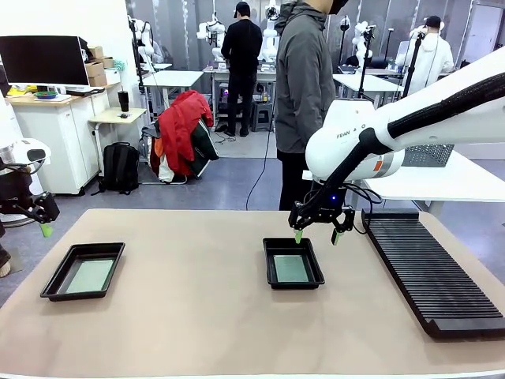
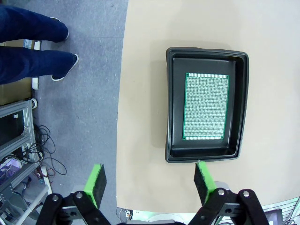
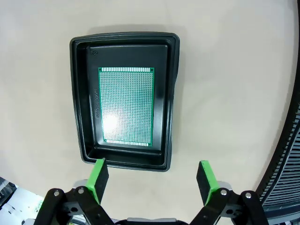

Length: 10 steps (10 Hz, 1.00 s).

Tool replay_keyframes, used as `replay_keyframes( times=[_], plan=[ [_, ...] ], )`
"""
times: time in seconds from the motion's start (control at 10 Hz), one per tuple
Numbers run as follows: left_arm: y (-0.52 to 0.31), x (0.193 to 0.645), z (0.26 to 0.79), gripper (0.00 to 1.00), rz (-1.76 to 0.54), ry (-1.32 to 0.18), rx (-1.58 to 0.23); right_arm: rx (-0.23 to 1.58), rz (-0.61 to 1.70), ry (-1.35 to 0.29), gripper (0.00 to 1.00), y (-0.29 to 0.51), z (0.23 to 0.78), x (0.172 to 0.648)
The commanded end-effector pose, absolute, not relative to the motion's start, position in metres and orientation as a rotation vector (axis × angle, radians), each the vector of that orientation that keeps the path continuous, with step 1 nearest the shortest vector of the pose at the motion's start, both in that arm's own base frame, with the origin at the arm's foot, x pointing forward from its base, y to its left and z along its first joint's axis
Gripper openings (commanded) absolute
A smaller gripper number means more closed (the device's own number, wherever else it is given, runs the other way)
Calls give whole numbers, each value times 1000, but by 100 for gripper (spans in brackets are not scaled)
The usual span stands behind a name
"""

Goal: Inspect and transfer BCBs to ESD trays.
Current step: Pick up the ESD tray and place it on the left side of the table.

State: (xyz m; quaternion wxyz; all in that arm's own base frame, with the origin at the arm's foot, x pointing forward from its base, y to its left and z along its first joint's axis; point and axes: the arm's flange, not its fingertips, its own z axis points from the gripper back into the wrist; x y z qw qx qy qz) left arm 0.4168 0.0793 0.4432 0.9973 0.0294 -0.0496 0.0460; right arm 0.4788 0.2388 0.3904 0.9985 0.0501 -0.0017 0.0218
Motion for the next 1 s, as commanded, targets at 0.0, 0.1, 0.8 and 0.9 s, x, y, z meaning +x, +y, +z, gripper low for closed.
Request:
replay_keyframes(
  times=[0.0,0.1,0.8,0.9],
  plan=[
    [79,418,442,100,93,-103,60,101,42,-2,100,239,389,478],
    [79,418,442,100,93,-103,60,101,42,-2,100,239,389,478],
    [-21,398,481,100,74,-129,-16,372,57,-110,100,152,430,441],
    [-45,397,489,100,78,-134,-24,407,60,-123,100,138,432,439]
  ],
)
